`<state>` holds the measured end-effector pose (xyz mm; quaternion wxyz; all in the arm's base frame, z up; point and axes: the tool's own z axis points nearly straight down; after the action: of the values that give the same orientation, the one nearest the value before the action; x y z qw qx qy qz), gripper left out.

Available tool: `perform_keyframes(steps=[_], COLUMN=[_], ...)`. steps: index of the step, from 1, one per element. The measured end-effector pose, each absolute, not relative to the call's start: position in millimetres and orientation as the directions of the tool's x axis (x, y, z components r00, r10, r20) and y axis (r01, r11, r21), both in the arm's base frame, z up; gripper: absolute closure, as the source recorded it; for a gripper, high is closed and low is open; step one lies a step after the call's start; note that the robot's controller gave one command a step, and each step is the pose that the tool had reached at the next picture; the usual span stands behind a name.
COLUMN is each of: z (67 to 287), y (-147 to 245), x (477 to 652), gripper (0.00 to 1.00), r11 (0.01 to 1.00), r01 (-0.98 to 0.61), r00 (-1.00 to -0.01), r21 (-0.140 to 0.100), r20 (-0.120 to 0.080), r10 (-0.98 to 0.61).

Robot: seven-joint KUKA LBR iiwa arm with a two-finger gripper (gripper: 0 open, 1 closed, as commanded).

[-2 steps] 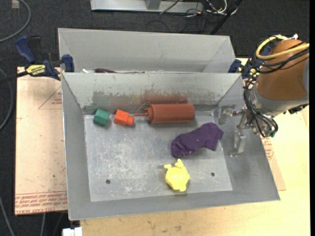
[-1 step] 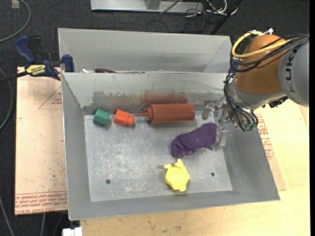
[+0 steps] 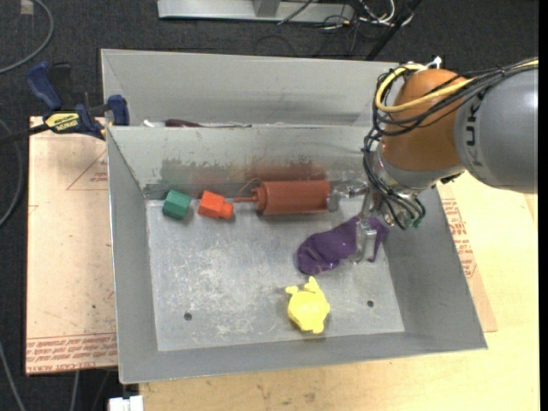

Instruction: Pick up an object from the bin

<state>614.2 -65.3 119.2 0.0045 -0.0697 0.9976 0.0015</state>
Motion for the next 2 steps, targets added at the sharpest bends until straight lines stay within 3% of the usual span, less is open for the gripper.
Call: perform_keyframes(steps=[1, 2], z=[70.3, 70.4], y=[-63.6, -63.5], x=[593.3, 593.3], gripper=[1.00, 1.00], r11=[0.979, 0.979], r01=[0.205, 0.204], r00=[-0.979, -0.979], r21=[0.000, 0.000], r20=[-0.011, -0.011], r10=[0.205, 0.204])
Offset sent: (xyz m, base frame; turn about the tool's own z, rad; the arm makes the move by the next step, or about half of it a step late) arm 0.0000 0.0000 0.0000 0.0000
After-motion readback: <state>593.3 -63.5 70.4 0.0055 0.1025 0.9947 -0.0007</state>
